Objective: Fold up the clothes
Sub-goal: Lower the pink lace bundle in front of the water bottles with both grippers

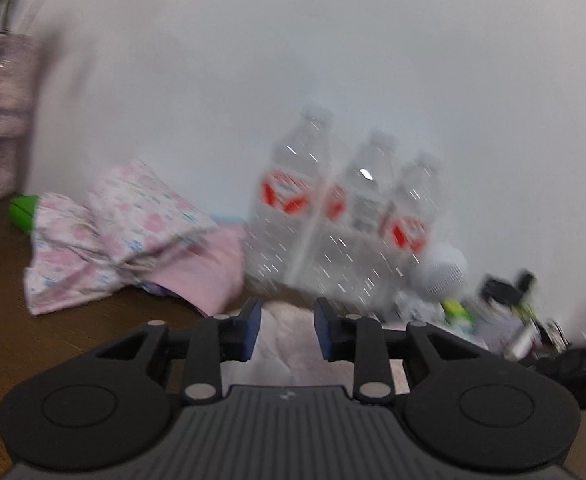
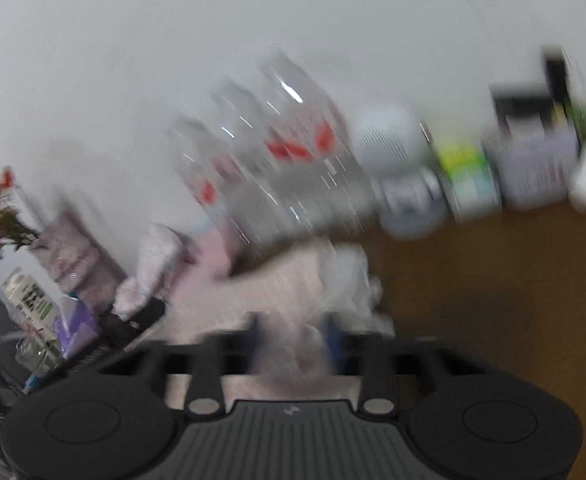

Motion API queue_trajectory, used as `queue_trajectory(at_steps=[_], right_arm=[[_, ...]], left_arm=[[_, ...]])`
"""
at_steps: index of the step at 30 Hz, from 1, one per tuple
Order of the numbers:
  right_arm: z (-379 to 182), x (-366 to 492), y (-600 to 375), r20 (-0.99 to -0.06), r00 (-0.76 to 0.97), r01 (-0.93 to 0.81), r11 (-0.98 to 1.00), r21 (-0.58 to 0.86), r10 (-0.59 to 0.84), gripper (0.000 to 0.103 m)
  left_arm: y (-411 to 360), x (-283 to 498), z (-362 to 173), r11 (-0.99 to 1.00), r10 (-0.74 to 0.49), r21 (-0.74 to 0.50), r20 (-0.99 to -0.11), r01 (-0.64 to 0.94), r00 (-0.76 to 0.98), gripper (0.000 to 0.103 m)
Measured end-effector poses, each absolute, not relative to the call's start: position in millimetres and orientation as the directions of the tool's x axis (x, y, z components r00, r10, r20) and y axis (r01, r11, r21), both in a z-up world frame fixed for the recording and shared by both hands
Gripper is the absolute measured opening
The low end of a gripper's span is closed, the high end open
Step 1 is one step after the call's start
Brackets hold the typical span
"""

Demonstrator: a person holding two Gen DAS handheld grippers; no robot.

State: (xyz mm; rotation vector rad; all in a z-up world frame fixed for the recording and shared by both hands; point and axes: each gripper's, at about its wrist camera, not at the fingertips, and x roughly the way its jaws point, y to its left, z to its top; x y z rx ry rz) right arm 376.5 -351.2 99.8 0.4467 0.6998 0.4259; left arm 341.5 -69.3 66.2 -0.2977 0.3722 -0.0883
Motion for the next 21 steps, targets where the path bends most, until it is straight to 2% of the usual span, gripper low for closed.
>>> queue_trajectory(at_steps=[4,5,6,8,9,10,12,13,15,17,19,21], right_arm=[[96,371,-346,-0.535,0.626,-0.229,0.790,0.568,0.567,0.005],[100,368,-343,-0.551,0.634,-0.231,0.813,0.534,0.542,0.005],[103,366,-340,-0.569,0.644,-0.228,0.838,0.495,0.512,0.011],[102,366,-336,-0.617,0.677,-0.173,0.901,0.398,0.402,0.015],[106,363,-337,-0.603,0.709,-0.155,0.915,0.374,0.366,0.015],[114,358,-339,-0.548,0.765,-0.149,0.922,0.358,0.337,0.015],[129,342,-332,-0.376,0.865,-0.215,0.922,0.321,0.333,0.015],[130,341,-324,-0.328,0.871,-0.268,0.914,0.304,0.365,0.015],[121,353,-308,-0.301,0.839,-0.361,0.877,0.317,0.453,0.011],[101,373,-299,-0.340,0.839,-0.307,0.885,0.350,0.425,0.011],[81,390,-296,-0.454,0.831,-0.200,0.934,0.296,0.322,0.011],[70,392,-312,-0.471,0.834,-0.135,0.934,0.330,0.286,0.011]], left_arm=[[-81,351,57,0.981,-0.115,-0.191,-0.436,0.033,0.893,0.032],[-81,354,51,0.983,-0.103,-0.180,-0.454,0.022,0.885,0.033],[-80,355,45,0.981,-0.111,-0.191,-0.463,0.024,0.879,0.036],[-78,354,43,0.979,-0.116,-0.202,-0.453,0.025,0.884,0.038],[-78,353,42,0.978,-0.118,-0.208,-0.447,0.025,0.887,0.038],[-77,353,41,0.977,-0.120,-0.214,-0.442,0.026,0.889,0.038],[-77,352,40,0.978,-0.119,-0.209,-0.443,0.026,0.888,0.038],[-77,352,41,0.979,-0.114,-0.201,-0.444,0.025,0.889,0.039],[-79,351,41,0.982,-0.106,-0.188,-0.440,0.024,0.892,0.039],[-81,350,41,0.984,-0.102,-0.177,-0.436,0.026,0.894,0.041],[-80,351,39,0.983,-0.106,-0.180,-0.440,0.028,0.892,0.043],[-80,351,38,0.982,-0.108,-0.186,-0.439,0.027,0.892,0.044]])
